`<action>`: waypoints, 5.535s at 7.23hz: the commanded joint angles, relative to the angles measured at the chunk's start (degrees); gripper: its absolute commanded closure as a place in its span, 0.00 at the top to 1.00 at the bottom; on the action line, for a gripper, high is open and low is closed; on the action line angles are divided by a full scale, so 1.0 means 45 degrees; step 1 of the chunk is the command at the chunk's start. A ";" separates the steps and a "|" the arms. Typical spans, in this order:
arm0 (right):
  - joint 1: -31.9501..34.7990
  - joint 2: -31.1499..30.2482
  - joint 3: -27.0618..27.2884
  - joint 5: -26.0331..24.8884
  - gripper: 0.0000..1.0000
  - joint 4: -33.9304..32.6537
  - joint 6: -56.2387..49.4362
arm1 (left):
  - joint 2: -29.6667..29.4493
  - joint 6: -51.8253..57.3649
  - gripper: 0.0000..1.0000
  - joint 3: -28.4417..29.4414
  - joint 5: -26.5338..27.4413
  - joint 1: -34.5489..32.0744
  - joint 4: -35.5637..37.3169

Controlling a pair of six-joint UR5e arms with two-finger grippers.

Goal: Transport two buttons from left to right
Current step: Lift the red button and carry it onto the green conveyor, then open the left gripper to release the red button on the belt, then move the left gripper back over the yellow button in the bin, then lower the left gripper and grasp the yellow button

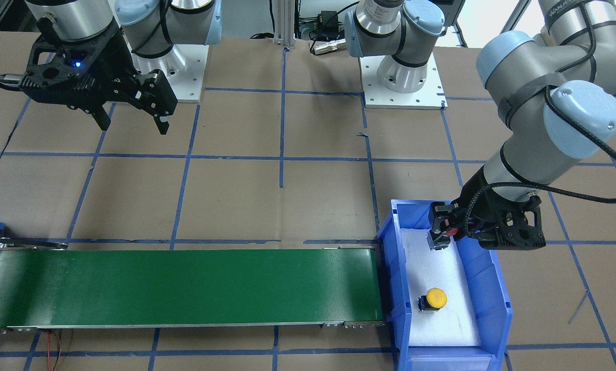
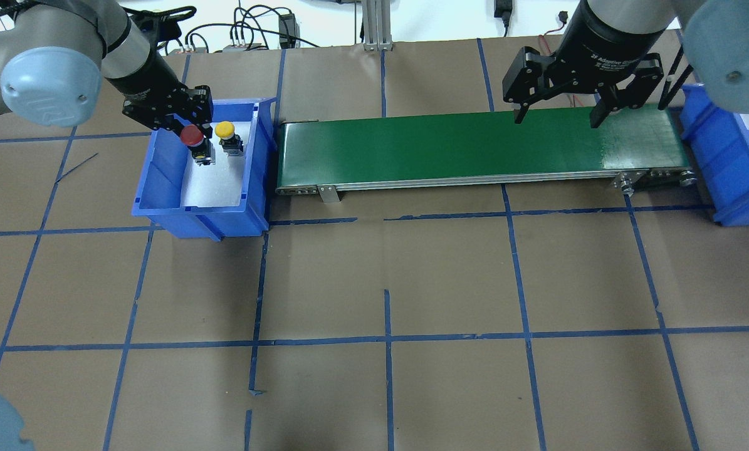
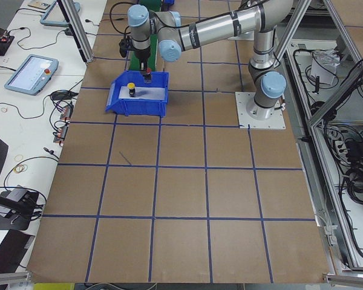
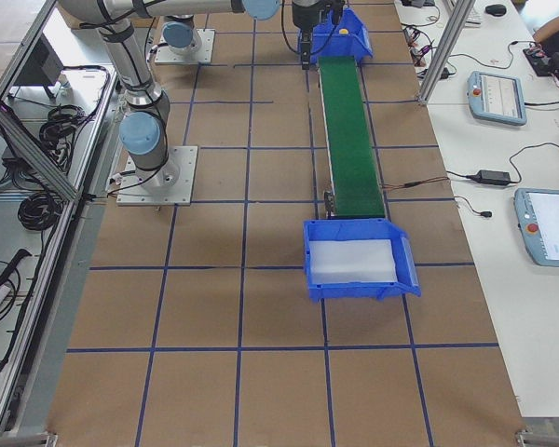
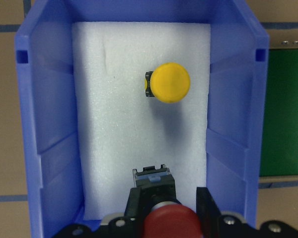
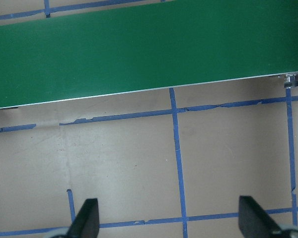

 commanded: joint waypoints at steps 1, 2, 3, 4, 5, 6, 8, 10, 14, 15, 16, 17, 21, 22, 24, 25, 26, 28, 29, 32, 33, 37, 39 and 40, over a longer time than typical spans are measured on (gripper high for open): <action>0.0032 -0.0019 0.0019 -0.0016 1.00 0.0000 0.0000 | -0.0013 -0.1661 0.33 0.0755 -0.0472 -0.0826 -0.0629; 0.0033 0.0000 0.0019 -0.0016 1.00 -0.0019 0.0020 | -0.0247 -0.2407 0.32 0.0874 -0.0473 -0.1566 -0.0438; -0.0006 0.0000 0.0019 -0.0016 1.00 0.0000 0.0001 | -0.0848 -0.3478 0.31 0.1262 -0.0492 -0.2134 -0.0011; 0.0013 0.0000 0.0019 -0.0016 1.00 0.0000 0.0020 | -0.1763 -0.3662 0.31 0.1556 -0.0492 -0.2546 0.0979; 0.0052 0.0000 0.0038 -0.0016 1.00 0.0000 0.0020 | -0.2430 -0.3587 0.31 0.1656 -0.0492 -0.2647 0.1898; 0.0052 0.0000 0.0038 -0.0016 1.00 -0.0019 0.0020 | -0.2785 -0.3470 0.30 0.1637 -0.0512 -0.2764 0.2275; 0.0071 0.0000 0.0038 -0.0016 1.00 -0.0019 0.0039 | -0.3041 -0.3215 0.30 0.1657 -0.0551 -0.2980 0.2434; 0.0052 0.0020 0.0038 -0.0016 1.00 0.0000 0.0020 | -0.3470 -0.3234 0.30 0.1657 -0.0550 -0.2980 0.2474; 0.0092 0.0098 0.0058 -0.0016 1.00 -0.0214 -0.0019 | -0.3355 -0.4054 1.00 0.1579 -0.1560 -0.2980 0.2415; 0.0053 0.0098 0.0019 -0.0016 1.00 -0.0176 -0.0019 | -0.3277 -0.4035 1.00 0.1675 -0.1586 -0.2980 0.2415; -0.0006 0.0098 -0.0058 -0.0016 1.00 -0.0214 0.0019 | -0.2754 -0.3919 1.00 0.1715 -0.1547 -0.2960 0.2280; -0.0026 0.0156 -0.0272 -0.0016 1.00 -0.0215 0.0020 | -0.2150 -0.3860 1.00 0.1735 -0.1392 -0.2844 0.1582; -0.0026 0.0215 -0.0294 -0.0015 1.00 -0.0156 0.0000 | -0.1888 0.0273 1.00 0.1754 -0.0124 0.0587 0.0073; -0.0026 0.0215 -0.0294 -0.0016 1.00 -0.0137 0.0000 | -0.2064 0.1905 1.00 0.1793 0.0536 0.0865 0.0130; -0.0026 0.0215 -0.0294 -0.0016 1.00 -0.0137 0.0000 | -0.2570 0.2062 1.00 0.1561 0.0584 0.0868 0.0595; -0.0026 0.0215 -0.0274 -0.0016 1.00 -0.0137 0.0000 | -0.3231 0.1788 1.00 0.1520 0.0234 0.0868 0.1643; -0.0045 0.0215 -0.0274 -0.0016 1.00 -0.0117 0.0000 | -0.3450 0.1901 1.00 0.1462 0.0076 0.0868 0.1789; 0.0052 0.0215 -0.0235 -0.0016 1.00 -0.0058 -0.0019 | -0.3549 0.3024 0.90 0.1053 -0.0487 0.0829 0.2390; 0.0052 0.0215 -0.0196 -0.0035 1.00 -0.0039 -0.0039 | -0.3569 0.3673 0.90 0.1032 -0.0550 0.0809 0.2376; 0.0033 0.0157 -0.0176 -0.0133 1.00 -0.0019 -0.0039 | -0.3569 0.2489 0.92 0.1052 -0.0882 0.0712 0.2376; 0.0071 0.0157 -0.0138 -0.0133 1.00 0.0000 -0.0039 | -0.3569 0.2643 0.89 0.1051 -0.1192 0.0518 0.2686; 0.0130 0.0176 -0.0157 -0.0055 1.00 -0.0039 -0.0039 | -0.3784 0.2664 0.86 0.0954 -0.1137 0.0165 0.3392; 0.0150 0.0196 -0.0176 -0.0035 1.00 -0.0020 -0.0058 | -0.3882 0.2529 0.83 0.0973 -0.1039 0.0165 0.3411; 0.0150 0.0196 -0.0176 -0.0035 1.00 -0.0039 -0.0039 | -0.3901 0.2315 0.83 0.1109 -0.1020 0.0165 0.3392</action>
